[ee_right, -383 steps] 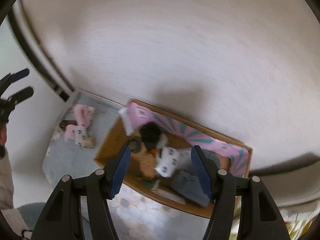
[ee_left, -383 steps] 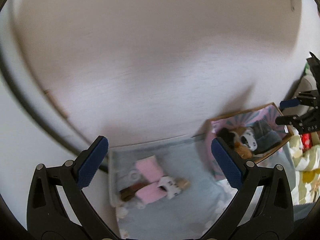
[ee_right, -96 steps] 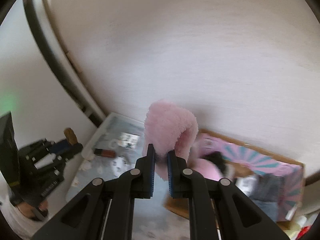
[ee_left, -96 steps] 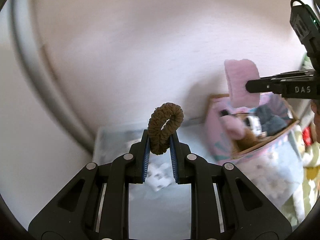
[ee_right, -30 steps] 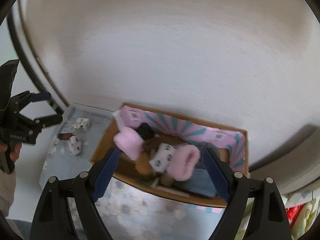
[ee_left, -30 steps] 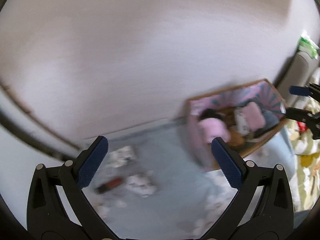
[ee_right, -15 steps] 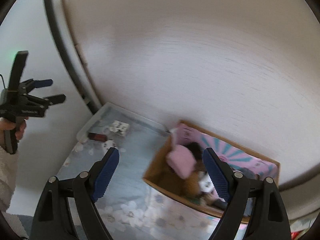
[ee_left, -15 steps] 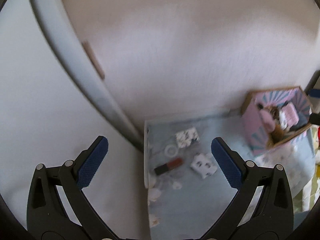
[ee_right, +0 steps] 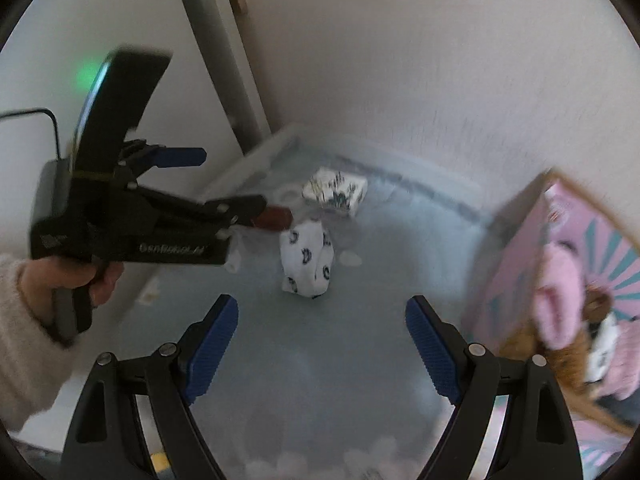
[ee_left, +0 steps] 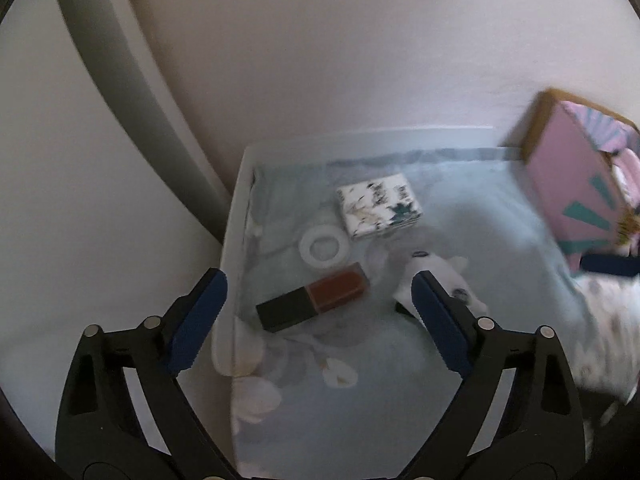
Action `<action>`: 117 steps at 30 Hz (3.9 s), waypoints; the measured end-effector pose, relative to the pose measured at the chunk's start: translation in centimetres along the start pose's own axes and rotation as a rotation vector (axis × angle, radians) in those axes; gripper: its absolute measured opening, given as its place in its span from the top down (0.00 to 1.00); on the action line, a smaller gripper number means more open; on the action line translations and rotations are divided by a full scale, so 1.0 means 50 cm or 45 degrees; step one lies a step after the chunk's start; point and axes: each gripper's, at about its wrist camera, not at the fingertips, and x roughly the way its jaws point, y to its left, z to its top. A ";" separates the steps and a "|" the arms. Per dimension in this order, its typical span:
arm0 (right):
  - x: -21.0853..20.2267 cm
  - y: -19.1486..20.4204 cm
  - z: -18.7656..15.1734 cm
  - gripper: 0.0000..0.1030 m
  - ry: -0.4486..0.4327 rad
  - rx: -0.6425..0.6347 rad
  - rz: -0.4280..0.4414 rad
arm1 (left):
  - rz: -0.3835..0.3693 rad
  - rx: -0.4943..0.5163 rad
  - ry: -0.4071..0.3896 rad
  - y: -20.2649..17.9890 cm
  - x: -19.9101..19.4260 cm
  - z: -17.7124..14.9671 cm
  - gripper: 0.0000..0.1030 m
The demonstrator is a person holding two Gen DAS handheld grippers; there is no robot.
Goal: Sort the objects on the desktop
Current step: 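Move both open tools back over the tray, then grasp the red-capped tube with the left tool while the right tool grasps the white panda sock, then carry the tube and panda sock into the cardboard box and release both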
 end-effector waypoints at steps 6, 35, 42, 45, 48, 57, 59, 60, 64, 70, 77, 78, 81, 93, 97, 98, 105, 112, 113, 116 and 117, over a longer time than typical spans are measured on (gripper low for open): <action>0.075 0.011 -0.035 0.19 -0.041 0.055 -0.059 | 0.066 -0.216 0.006 -0.006 0.028 -0.035 0.09; 0.150 0.052 -0.019 0.20 -0.118 -0.153 -0.099 | 0.194 -0.477 -0.026 0.008 0.059 -0.046 0.09; 0.178 0.041 0.008 0.45 -0.077 -0.116 -0.069 | 0.170 -0.497 0.018 0.022 0.074 -0.053 0.09; 0.179 0.039 0.012 0.54 -0.076 -0.109 -0.055 | 0.158 -0.516 0.017 0.029 0.074 -0.052 0.09; 0.179 0.044 0.015 0.64 -0.072 -0.125 -0.047 | 0.127 -0.521 0.014 0.033 0.075 -0.052 0.17; 0.175 0.045 0.022 0.70 -0.066 -0.115 -0.048 | 0.084 -0.529 0.002 0.041 0.069 -0.054 0.20; 0.171 0.045 0.023 0.70 -0.067 -0.112 -0.053 | 0.080 -0.528 0.002 0.042 0.067 -0.055 0.20; 0.168 0.043 0.023 0.70 -0.069 -0.110 -0.059 | 0.080 -0.529 0.002 0.043 0.066 -0.055 0.20; 0.160 0.035 0.021 0.70 -0.063 -0.093 -0.076 | 0.078 -0.530 0.004 0.050 0.070 -0.049 0.20; 0.145 0.029 0.019 0.70 -0.065 -0.073 -0.090 | 0.069 -0.531 0.001 0.051 0.051 -0.051 0.20; 0.097 0.036 0.021 0.70 -0.075 -0.042 -0.090 | 0.042 -0.547 -0.039 0.062 -0.021 -0.028 0.20; 0.081 0.032 0.025 0.70 -0.083 -0.034 -0.091 | 0.038 -0.543 -0.054 0.063 -0.040 -0.019 0.20; 0.035 0.037 0.016 0.70 -0.108 -0.024 -0.096 | 0.034 -0.533 -0.097 0.065 -0.094 0.008 0.20; -0.192 -0.069 0.091 0.70 -0.205 0.128 -0.080 | -0.058 -0.280 -0.197 -0.076 -0.248 0.174 0.20; -0.261 -0.163 0.096 0.70 -0.213 0.216 -0.101 | -0.154 -0.146 -0.219 -0.174 -0.280 0.226 0.20; -0.277 -0.184 0.093 0.70 -0.212 0.230 -0.121 | -0.188 -0.113 -0.221 -0.203 -0.284 0.236 0.20; -0.370 -0.350 0.036 0.70 -0.157 0.324 -0.279 | -0.373 0.113 -0.160 -0.404 -0.277 0.258 0.20; -0.380 -0.451 -0.056 0.70 -0.043 0.392 -0.327 | -0.439 0.266 -0.053 -0.529 -0.233 0.234 0.20; -0.378 -0.460 -0.066 0.70 -0.031 0.401 -0.327 | -0.438 0.278 -0.043 -0.538 -0.227 0.231 0.20; -0.367 -0.477 -0.093 0.70 -0.006 0.420 -0.320 | -0.427 0.299 -0.027 -0.553 -0.226 0.226 0.20; -0.368 -0.477 -0.097 0.70 -0.004 0.423 -0.316 | -0.423 0.301 -0.022 -0.558 -0.215 0.226 0.20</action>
